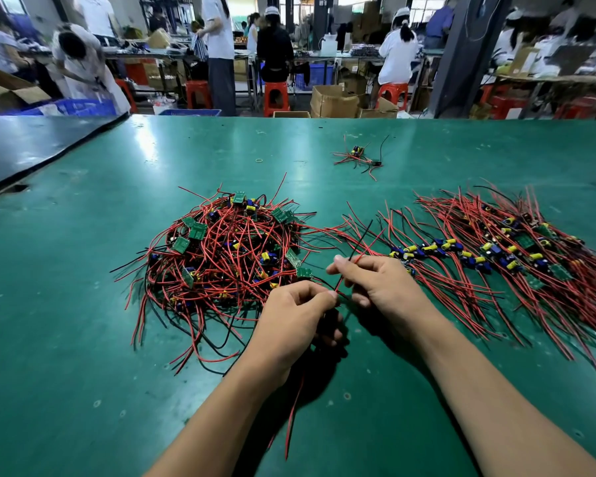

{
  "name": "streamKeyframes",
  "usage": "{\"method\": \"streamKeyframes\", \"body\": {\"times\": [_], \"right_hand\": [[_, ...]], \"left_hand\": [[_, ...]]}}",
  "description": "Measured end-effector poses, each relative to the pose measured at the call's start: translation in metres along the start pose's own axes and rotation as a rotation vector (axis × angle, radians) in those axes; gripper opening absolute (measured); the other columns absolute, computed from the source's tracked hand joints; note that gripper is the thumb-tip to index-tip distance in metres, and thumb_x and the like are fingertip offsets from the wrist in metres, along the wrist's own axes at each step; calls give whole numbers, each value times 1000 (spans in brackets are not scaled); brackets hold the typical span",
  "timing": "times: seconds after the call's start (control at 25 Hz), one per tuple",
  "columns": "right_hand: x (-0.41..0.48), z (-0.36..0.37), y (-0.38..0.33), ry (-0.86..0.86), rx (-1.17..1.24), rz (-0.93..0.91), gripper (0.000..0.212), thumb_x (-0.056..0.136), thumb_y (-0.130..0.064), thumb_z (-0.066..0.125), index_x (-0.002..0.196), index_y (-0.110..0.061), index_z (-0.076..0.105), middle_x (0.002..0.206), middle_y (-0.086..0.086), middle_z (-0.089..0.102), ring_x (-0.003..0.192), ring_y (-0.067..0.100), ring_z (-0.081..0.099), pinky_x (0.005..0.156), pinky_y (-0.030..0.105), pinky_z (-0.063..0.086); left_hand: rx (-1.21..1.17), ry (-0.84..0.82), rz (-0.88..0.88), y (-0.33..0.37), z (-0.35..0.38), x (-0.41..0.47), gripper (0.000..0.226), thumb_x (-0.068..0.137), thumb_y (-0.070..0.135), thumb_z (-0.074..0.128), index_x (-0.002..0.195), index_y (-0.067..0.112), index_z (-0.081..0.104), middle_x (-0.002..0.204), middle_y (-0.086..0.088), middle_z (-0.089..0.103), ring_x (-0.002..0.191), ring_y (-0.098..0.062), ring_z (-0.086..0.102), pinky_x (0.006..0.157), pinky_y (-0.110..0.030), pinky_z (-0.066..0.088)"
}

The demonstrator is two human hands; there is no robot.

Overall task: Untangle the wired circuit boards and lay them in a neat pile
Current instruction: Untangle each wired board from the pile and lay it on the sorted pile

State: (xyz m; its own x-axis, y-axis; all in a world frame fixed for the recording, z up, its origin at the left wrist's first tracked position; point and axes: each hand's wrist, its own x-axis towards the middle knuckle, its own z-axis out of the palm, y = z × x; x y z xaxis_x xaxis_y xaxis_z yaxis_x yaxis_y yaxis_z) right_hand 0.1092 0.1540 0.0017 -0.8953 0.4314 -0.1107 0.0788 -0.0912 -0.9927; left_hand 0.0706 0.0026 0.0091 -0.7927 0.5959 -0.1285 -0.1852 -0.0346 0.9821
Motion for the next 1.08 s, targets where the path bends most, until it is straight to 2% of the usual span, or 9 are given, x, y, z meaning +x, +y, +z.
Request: {"method": "streamKeyframes", "body": {"times": [0.16, 0.28, 0.4, 0.56, 0.68, 0.76, 0.84, 0.96, 1.08], "right_hand": [[8, -5, -2, 190, 136, -98, 24, 92, -29, 69, 79, -10, 75, 57, -7, 46, 34, 6, 31, 37, 15, 18], [10, -7, -6, 262, 246, -100, 27, 95, -26, 65, 79, -6, 71, 56, -7, 44, 35, 5, 30, 35, 16, 21], [11, -10, -13, 250, 427, 40, 36, 100, -30, 56, 77, -5, 66, 56, -6, 38, 35, 5, 28, 35, 18, 21], [8, -17, -22, 162, 687, 259, 43, 98, -28, 57, 60, -11, 58, 55, -5, 32, 29, 4, 23, 30, 17, 19], [7, -15, -20, 135, 572, 197, 38, 96, -43, 59, 81, -9, 65, 58, -6, 36, 34, 3, 24, 32, 15, 21], [8, -13, -17, 171, 423, 124, 55, 85, -58, 63, 101, -5, 68, 63, -5, 38, 39, 4, 26, 35, 16, 24], [10, -12, -14, 208, 338, 73, 70, 74, -64, 66, 110, -3, 67, 67, -4, 40, 42, 6, 29, 38, 18, 28], [10, -11, -12, 191, 257, 13, 64, 73, -64, 68, 106, -9, 69, 68, -5, 44, 43, 8, 34, 41, 20, 30], [4, -5, -9, 99, 52, -76, 49, 72, -62, 74, 93, -18, 73, 68, -7, 51, 45, 7, 40, 42, 19, 31]], "left_hand": [[15, -53, 0, 0, -1, -1, 15, 91, 6, 62, 77, 2, 64, 59, -8, 63, 46, -21, 60, 42, -23, 46], [43, -82, 9, 1, -1, -1, 13, 91, 7, 63, 80, 1, 65, 58, -5, 65, 48, -19, 60, 44, -22, 46], [74, -95, 17, 1, -1, 0, 13, 90, 8, 65, 80, 0, 67, 59, -5, 66, 51, -18, 59, 48, -22, 48], [98, -131, -16, 2, -3, 0, 13, 89, 10, 66, 81, 0, 68, 65, -11, 67, 55, -21, 59, 48, -24, 48], [42, -104, -40, 3, -2, 0, 20, 92, 18, 64, 84, 1, 68, 72, -13, 69, 54, -20, 61, 47, -24, 49], [-88, -56, -77, 5, 0, 3, 35, 97, 36, 54, 96, 3, 66, 81, -15, 72, 58, -22, 65, 50, -26, 53], [-211, -23, -123, 7, -1, 6, 52, 98, 52, 40, 111, 6, 61, 88, -15, 74, 64, -26, 69, 56, -31, 57], [-300, -22, -148, 9, -1, 7, 62, 97, 61, 29, 120, 10, 55, 93, -16, 75, 70, -28, 71, 57, -34, 59], [-330, -29, -140, 9, 0, 6, 65, 95, 65, 23, 127, 16, 51, 104, -19, 73, 75, -28, 71, 62, -37, 59]]}}
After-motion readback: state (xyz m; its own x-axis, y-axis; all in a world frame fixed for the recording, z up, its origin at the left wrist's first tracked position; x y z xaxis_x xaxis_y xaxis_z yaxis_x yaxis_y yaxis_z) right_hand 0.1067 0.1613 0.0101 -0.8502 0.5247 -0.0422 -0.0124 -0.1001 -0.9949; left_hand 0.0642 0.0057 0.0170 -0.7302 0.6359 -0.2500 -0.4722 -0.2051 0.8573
